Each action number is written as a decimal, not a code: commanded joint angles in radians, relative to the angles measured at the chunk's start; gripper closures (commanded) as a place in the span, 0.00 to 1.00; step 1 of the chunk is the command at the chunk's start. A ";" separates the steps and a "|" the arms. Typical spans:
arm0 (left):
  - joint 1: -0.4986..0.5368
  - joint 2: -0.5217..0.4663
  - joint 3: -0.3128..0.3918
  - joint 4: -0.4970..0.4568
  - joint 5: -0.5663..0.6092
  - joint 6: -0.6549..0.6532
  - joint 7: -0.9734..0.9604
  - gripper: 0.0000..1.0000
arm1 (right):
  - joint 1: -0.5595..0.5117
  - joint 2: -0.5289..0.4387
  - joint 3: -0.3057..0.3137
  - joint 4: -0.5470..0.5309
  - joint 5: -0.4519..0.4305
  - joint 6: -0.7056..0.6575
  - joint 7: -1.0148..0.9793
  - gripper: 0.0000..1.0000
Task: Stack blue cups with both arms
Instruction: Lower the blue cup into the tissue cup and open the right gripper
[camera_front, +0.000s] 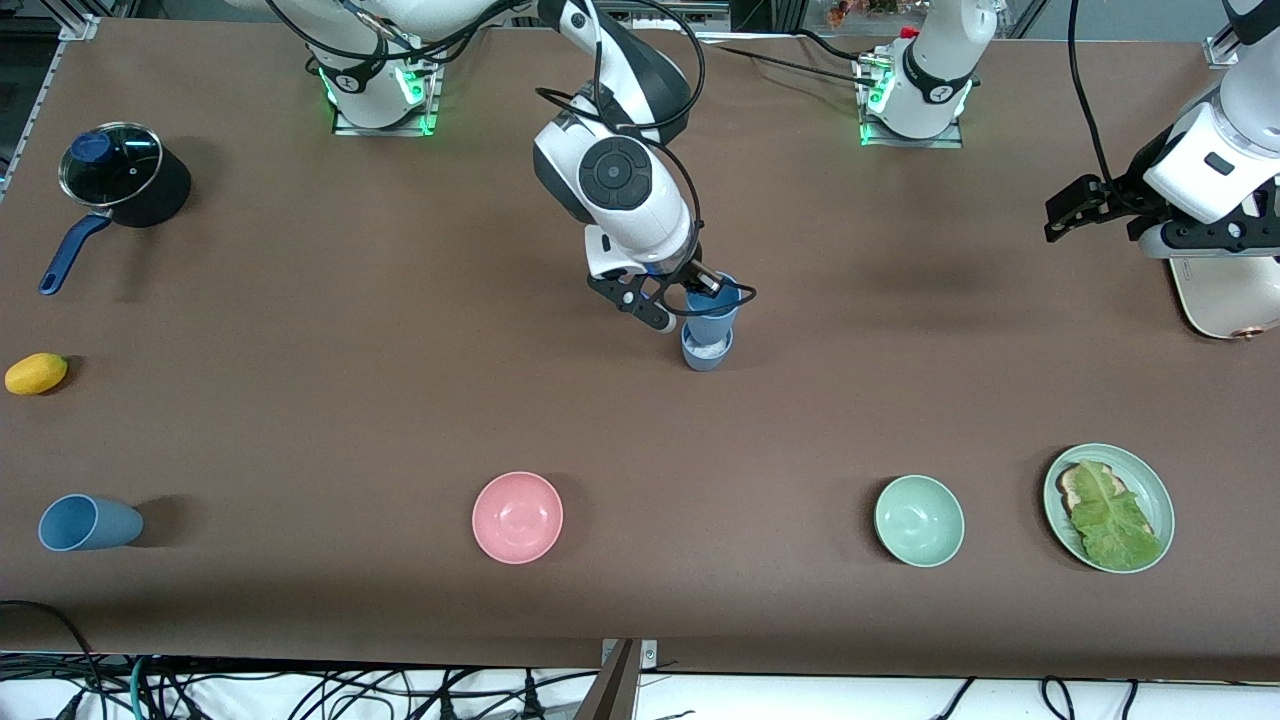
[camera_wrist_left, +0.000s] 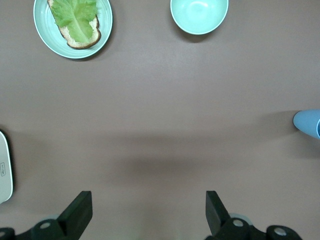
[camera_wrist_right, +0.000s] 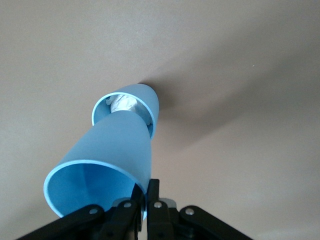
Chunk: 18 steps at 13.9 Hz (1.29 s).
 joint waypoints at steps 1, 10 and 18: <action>0.011 0.001 0.000 0.015 -0.025 -0.020 0.026 0.00 | 0.002 0.025 0.000 0.041 0.015 -0.003 0.013 1.00; 0.011 0.001 0.000 0.014 -0.024 -0.020 0.024 0.00 | -0.011 0.036 -0.002 0.041 0.015 0.006 0.010 0.49; 0.011 0.001 0.000 0.014 -0.025 -0.022 0.024 0.00 | -0.056 -0.023 -0.011 0.063 0.005 -0.128 -0.032 0.00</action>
